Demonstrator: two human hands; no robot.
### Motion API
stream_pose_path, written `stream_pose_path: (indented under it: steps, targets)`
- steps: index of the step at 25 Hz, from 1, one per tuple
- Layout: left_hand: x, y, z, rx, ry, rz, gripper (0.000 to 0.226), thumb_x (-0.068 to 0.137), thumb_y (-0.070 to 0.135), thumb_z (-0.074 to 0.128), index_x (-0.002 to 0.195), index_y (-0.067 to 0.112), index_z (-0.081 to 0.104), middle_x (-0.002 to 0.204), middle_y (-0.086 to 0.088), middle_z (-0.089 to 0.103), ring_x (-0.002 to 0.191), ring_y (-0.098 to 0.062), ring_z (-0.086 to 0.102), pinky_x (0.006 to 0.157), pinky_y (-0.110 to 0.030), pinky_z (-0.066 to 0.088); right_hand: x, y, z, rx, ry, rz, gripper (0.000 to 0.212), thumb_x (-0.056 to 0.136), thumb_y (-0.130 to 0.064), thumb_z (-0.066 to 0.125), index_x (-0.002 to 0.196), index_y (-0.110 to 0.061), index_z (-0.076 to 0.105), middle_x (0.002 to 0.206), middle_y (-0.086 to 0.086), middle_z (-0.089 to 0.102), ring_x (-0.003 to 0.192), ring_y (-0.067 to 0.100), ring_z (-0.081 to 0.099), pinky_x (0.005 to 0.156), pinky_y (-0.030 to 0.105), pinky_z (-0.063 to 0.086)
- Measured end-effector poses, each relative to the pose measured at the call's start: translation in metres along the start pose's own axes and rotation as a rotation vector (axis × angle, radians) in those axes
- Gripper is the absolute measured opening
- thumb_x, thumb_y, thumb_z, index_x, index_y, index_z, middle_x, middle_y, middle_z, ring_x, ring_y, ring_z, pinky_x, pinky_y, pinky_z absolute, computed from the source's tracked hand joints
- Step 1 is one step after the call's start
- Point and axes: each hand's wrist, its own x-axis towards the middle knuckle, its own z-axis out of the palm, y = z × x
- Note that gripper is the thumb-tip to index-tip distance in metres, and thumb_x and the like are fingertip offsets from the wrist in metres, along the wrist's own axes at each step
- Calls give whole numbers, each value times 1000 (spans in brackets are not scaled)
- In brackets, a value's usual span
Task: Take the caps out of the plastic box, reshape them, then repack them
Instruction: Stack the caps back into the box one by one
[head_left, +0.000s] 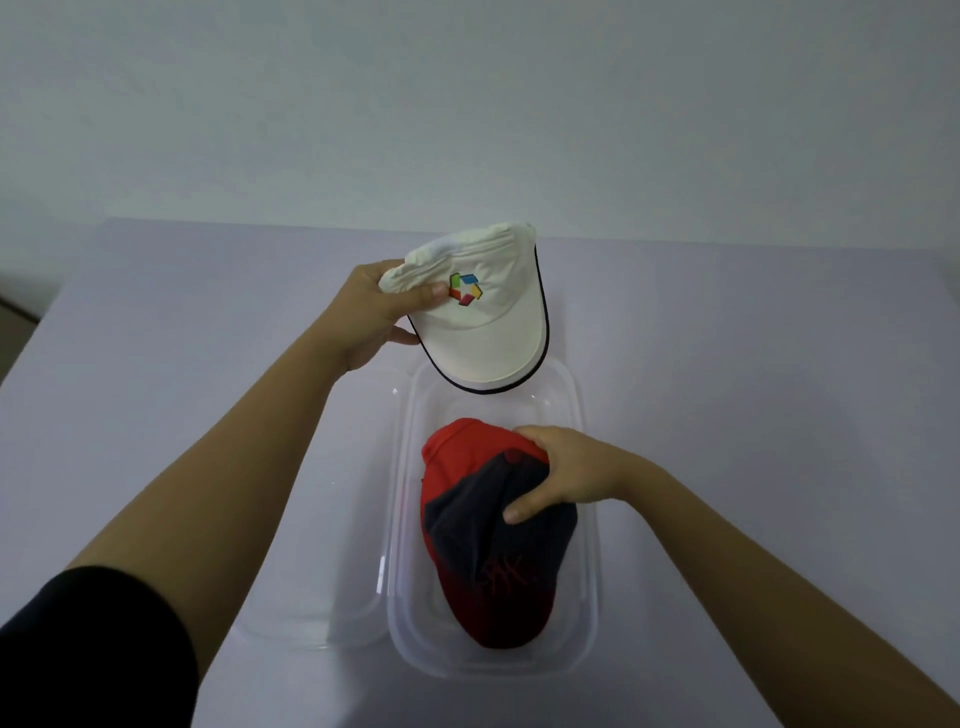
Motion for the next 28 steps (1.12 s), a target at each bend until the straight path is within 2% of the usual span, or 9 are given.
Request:
stream_pose_path:
  steps: [7,11,14,16,18,22,24,26,28]
  targets:
    - [2,0,1,108,-110,8,37,74,17,76,109,13,63,110,-10,68,102,-25,66,86,-48,54,-1,-2,-6,-61,-120,-38,50,70,-24,82,113,-17,57,112,0,66,101,16,64,92,41,53]
    - [-5,-11,14,245,-202,-40,40,66,23,81,102,12,66,114,-7,63,97,-25,65,78,-44,54,-4,-5,-8,-69,-144,-81,54,72,-22,80,120,-22,56,117,-4,65,105,12,63,94,33,52]
    - [-10,-33,25,365,-290,-104,31,70,19,82,96,11,67,110,-5,62,90,-25,63,71,-42,52,-5,-4,-13,-59,-152,-88,50,72,-24,80,116,-30,57,117,-10,65,106,9,62,95,32,51]
    - [-13,-49,28,349,-355,-209,24,77,19,77,98,13,68,107,-9,69,95,-31,66,78,-49,54,-5,-4,-17,-32,-160,-85,46,73,-22,79,112,-34,57,115,-12,64,106,8,62,94,29,51]
    - [-14,-57,32,288,-382,-322,20,81,19,73,101,15,70,109,-11,71,101,-29,66,85,-56,51,-4,-4,-22,19,-160,-80,43,74,-19,78,112,-28,59,116,-8,65,106,10,62,94,30,51]
    - [-10,-63,40,357,-464,-475,27,84,27,69,110,19,66,115,-14,67,109,-34,63,92,-60,48,7,-2,-28,33,-195,-24,41,75,-23,78,110,-32,59,119,-8,64,110,10,60,96,29,49]
    - [-7,-60,42,375,-491,-524,37,83,37,69,116,23,59,121,-6,64,112,-28,61,95,-54,49,15,-2,-27,-17,-213,14,39,74,-26,78,107,-34,59,116,-8,64,108,12,61,97,33,49]
    - [-4,-58,43,397,-445,-525,41,84,39,67,119,22,52,125,4,56,115,-19,55,100,-37,45,22,-2,-25,-58,-186,21,43,71,-29,80,108,-32,58,114,-8,64,107,13,61,97,34,49]
    - [-4,-54,45,618,-383,-403,44,90,35,59,128,18,46,125,2,49,115,-18,48,94,-28,38,23,-3,-26,-144,-106,52,57,67,-34,82,115,-26,54,115,-9,61,106,14,59,95,32,48]
